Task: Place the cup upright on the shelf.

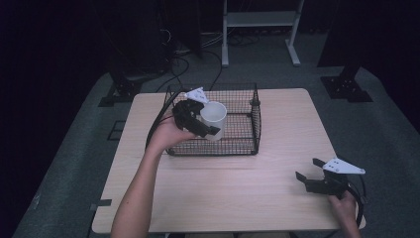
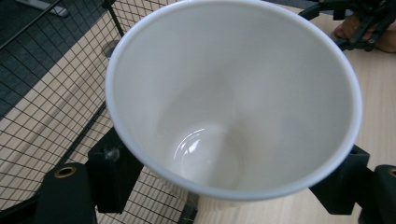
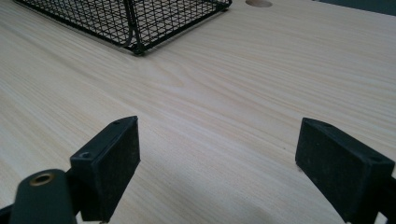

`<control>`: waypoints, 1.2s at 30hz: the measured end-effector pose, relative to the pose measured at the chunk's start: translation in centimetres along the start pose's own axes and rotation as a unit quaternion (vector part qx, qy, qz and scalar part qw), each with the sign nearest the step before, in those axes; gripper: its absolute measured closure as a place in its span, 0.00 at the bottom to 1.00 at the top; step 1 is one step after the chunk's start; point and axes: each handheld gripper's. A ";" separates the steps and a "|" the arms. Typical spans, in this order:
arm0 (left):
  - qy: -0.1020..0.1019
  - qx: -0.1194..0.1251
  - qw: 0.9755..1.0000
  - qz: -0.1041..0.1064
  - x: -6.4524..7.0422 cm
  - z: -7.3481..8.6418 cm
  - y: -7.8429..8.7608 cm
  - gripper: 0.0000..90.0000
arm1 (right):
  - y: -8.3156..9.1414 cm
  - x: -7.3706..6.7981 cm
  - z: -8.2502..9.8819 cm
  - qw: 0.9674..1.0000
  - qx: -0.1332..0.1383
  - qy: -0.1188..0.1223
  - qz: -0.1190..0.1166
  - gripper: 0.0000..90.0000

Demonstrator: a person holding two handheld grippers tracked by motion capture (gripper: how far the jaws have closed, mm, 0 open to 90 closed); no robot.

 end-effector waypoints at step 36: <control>0.039 -0.028 0.999 -0.005 -4.9 0.0 -4.0 0.24 | 0.1 0.1 0.1 1.000 0.006 -0.005 -0.004 0.15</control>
Point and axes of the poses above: each handheld gripper's, and its own axes: y roughly backward along the jaws, z roughly out of its underside, x roughly to its right, and after that the axes turned 5 degrees about -x, right-handed
